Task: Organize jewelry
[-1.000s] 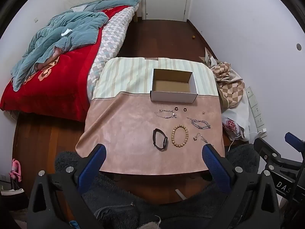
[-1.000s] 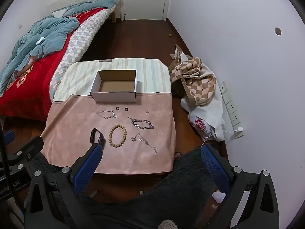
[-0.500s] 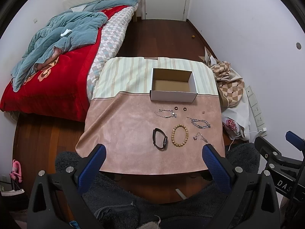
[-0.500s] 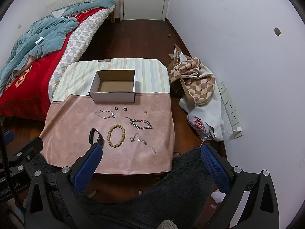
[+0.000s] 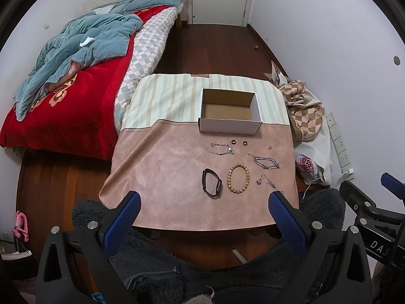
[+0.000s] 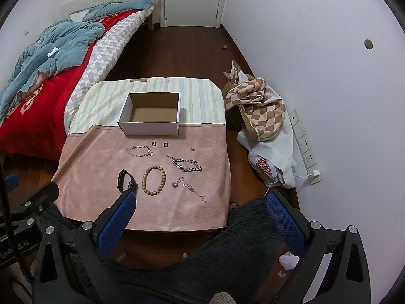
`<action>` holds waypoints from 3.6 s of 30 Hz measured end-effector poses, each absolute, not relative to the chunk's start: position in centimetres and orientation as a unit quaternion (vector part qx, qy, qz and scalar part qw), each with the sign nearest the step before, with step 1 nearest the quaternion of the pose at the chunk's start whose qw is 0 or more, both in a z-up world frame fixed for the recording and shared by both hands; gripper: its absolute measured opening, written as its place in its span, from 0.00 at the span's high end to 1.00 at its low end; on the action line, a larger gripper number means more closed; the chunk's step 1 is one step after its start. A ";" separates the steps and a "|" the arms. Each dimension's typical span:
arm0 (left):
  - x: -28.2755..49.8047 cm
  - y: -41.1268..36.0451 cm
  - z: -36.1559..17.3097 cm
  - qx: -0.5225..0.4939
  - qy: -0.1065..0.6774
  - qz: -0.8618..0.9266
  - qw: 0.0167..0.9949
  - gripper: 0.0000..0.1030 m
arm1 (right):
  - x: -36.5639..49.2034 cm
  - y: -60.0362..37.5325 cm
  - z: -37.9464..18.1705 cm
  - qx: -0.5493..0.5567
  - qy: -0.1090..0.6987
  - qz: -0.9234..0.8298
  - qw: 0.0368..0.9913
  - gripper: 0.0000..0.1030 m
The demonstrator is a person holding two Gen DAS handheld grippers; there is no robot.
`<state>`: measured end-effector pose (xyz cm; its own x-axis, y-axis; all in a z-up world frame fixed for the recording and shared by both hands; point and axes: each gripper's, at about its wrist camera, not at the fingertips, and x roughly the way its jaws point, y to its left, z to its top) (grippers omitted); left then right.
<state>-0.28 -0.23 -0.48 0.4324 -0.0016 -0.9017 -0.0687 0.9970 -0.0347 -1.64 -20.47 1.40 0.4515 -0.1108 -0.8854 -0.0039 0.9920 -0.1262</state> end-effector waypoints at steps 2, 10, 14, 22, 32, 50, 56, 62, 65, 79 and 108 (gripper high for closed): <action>-0.3 -0.2 -0.5 -0.033 0.533 0.019 0.845 0.00 | -1.6 -20.4 1.4 -0.055 0.523 -0.032 0.850 0.00; -0.2 -0.4 -0.8 -0.032 0.533 0.019 0.845 0.00 | -1.6 -20.4 1.5 -0.057 0.522 -0.033 0.850 0.00; -0.2 -0.5 -0.9 -0.033 0.532 0.020 0.846 0.00 | -1.7 -20.5 1.5 -0.058 0.522 -0.032 0.851 0.00; -0.1 -0.6 -0.7 -0.032 0.531 0.019 0.846 0.00 | -1.6 -20.3 1.6 -0.059 0.521 -0.032 0.851 0.00; -0.2 -0.6 -0.2 -0.032 0.530 0.019 0.847 0.00 | -1.4 -20.4 1.9 -0.061 0.519 -0.033 0.852 0.00; -0.1 -0.7 0.5 -0.033 0.530 0.014 0.847 0.00 | -1.5 -20.5 2.3 -0.063 0.515 -0.034 0.854 0.00; 0.0 -0.6 0.0 -0.034 0.525 0.017 0.850 0.00 | -1.3 -20.5 2.1 -0.061 0.514 -0.030 0.855 0.00; 3.5 1.3 -3.4 -0.021 0.509 0.075 0.857 0.00 | 1.8 -21.2 -1.4 -0.042 0.521 -0.026 0.852 0.00; 5.2 2.2 -6.0 -0.003 0.511 0.108 0.853 0.00 | 4.0 -20.9 -5.8 -0.042 0.545 -0.023 0.837 0.00; 9.8 3.3 -21.8 0.007 0.629 0.139 0.765 0.00 | 11.3 -16.9 -26.9 -0.011 0.656 0.031 0.754 0.40; 10.3 0.2 -27.3 -0.011 0.646 0.030 0.763 0.95 | 11.6 -16.2 -28.5 -0.073 0.645 0.043 0.759 0.90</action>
<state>10.28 0.21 -27.29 0.1640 0.0324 -0.9859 -0.0598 0.9979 0.0228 11.57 -16.15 -28.49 0.1632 -0.0296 -0.9861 -0.1592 0.9857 -0.0560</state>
